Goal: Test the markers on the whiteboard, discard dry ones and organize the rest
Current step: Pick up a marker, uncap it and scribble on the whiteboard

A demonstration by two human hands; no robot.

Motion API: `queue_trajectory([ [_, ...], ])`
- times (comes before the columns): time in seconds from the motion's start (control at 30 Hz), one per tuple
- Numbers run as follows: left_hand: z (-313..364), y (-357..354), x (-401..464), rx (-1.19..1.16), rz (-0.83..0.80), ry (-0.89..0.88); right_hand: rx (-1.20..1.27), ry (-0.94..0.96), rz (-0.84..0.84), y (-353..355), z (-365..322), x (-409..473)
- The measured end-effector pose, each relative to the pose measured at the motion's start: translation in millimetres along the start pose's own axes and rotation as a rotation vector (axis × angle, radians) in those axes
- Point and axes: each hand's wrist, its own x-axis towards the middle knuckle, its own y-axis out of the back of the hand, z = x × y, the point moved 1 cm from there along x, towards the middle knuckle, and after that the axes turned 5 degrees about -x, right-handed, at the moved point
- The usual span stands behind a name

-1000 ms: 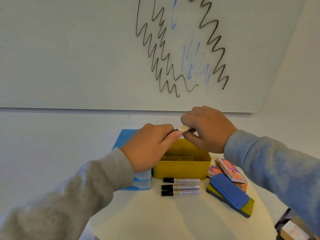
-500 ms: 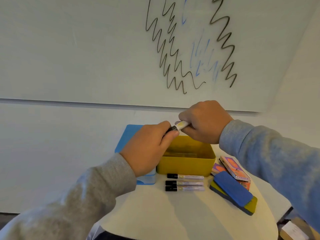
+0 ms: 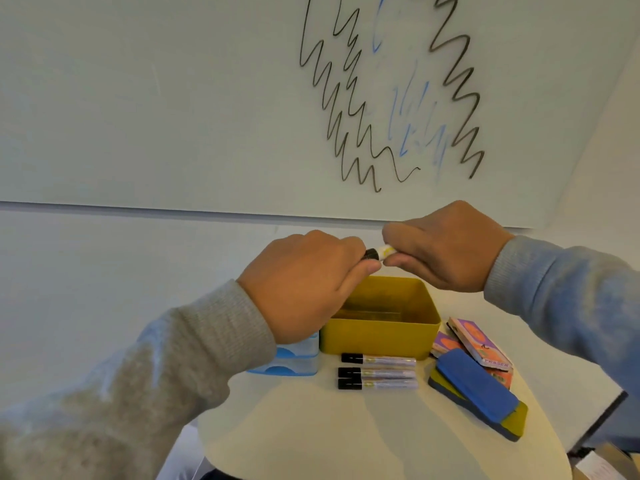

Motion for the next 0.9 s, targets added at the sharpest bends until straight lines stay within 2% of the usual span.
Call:
queue_trajectory([
  [0.33,-4.0,26.5,10.6,0.143,0.075,0.000,-0.068,-0.011,0.075,4.8,18.3,24.7],
  [0.5,-5.0,32.4,7.2,0.243,0.107,-0.004,-0.075,0.012,0.060,-3.4,8.3,39.0],
  [0.57,-10.5,39.8,-10.5,0.269,0.146,-0.050,-0.123,-0.184,-0.013,-5.5,23.8,25.1],
  [0.63,-21.8,51.0,-46.2,0.291,0.221,-0.068,-0.182,-0.533,-0.069,0.3,59.8,-29.8],
  [0.67,-30.7,54.2,-62.7,0.290,0.264,-0.044,-0.134,-0.728,-0.081,3.2,75.4,-64.0],
  [0.7,-38.4,53.6,-73.9,0.260,0.274,-0.007,-0.118,-0.803,-0.103,5.1,81.4,-89.0],
  [0.77,-49.0,38.9,-74.9,0.152,0.217,0.078,-0.088,-0.726,-0.165,-2.5,67.9,-99.0],
  [0.83,-49.2,16.3,-51.9,0.054,0.147,0.147,0.046,-0.630,-0.157,-19.8,39.8,-78.8],
  [0.9,-46.8,-1.2,-25.2,-0.004,0.124,0.139,0.116,-0.559,-0.171,-35.5,15.0,-53.0],
])
